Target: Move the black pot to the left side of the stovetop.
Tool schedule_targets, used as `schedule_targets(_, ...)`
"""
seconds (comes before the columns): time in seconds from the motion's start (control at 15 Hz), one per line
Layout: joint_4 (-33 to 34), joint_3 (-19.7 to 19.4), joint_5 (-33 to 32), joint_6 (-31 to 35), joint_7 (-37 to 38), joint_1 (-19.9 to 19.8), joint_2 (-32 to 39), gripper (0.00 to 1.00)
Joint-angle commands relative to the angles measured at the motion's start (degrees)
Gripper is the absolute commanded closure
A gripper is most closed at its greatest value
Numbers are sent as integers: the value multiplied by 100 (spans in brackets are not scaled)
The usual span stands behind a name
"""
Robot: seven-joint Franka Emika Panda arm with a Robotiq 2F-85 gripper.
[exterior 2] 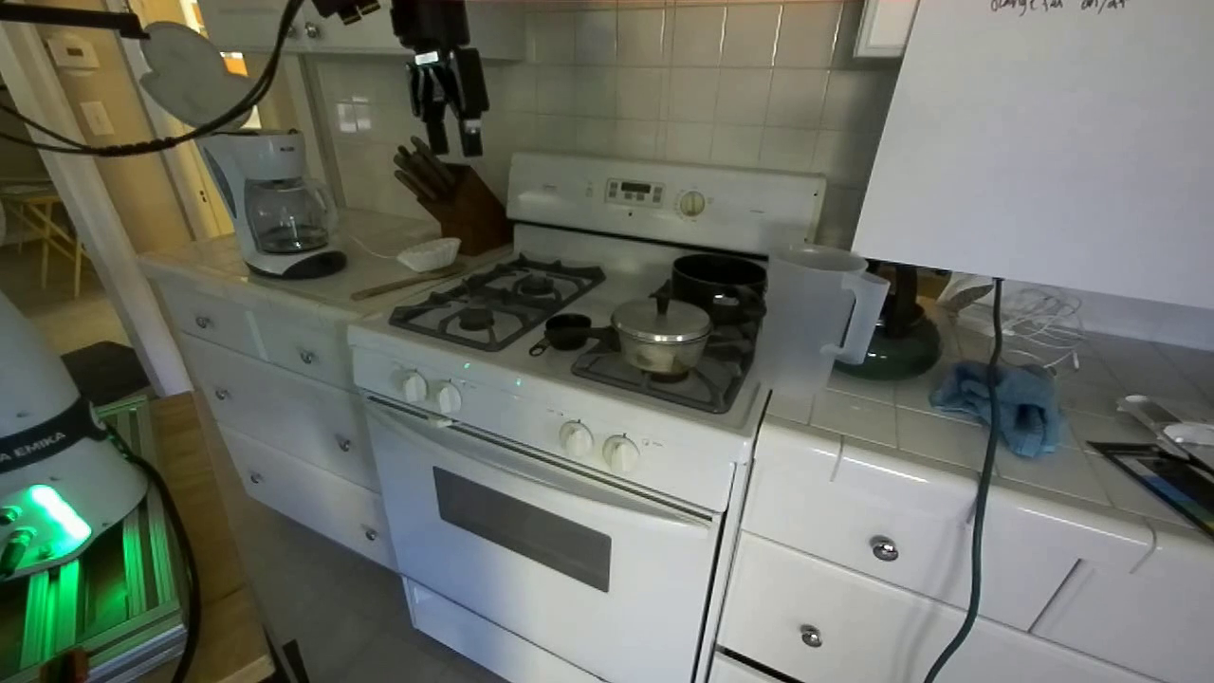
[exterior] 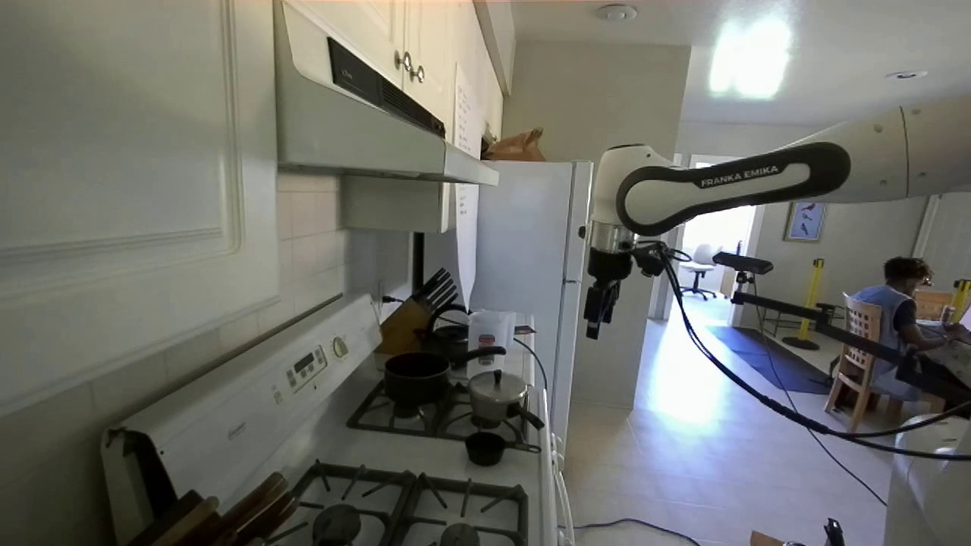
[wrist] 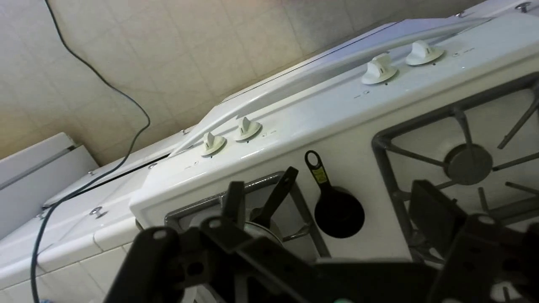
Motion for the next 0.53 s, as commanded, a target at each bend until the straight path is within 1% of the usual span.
schedule_targets(0.0,73,3,2,-11,0,-6,69,0)
schedule_targets(0.07,103,5,1,-12,3,-6,104,0)
schedule_targets(0.13,73,-79,141,284,-306,31,158,0)
schedule_targets(0.4,507,-472,610,820,-2063,97,830,0)
schedule_targets(0.47,652,-570,798,830,-2488,61,1028,0)
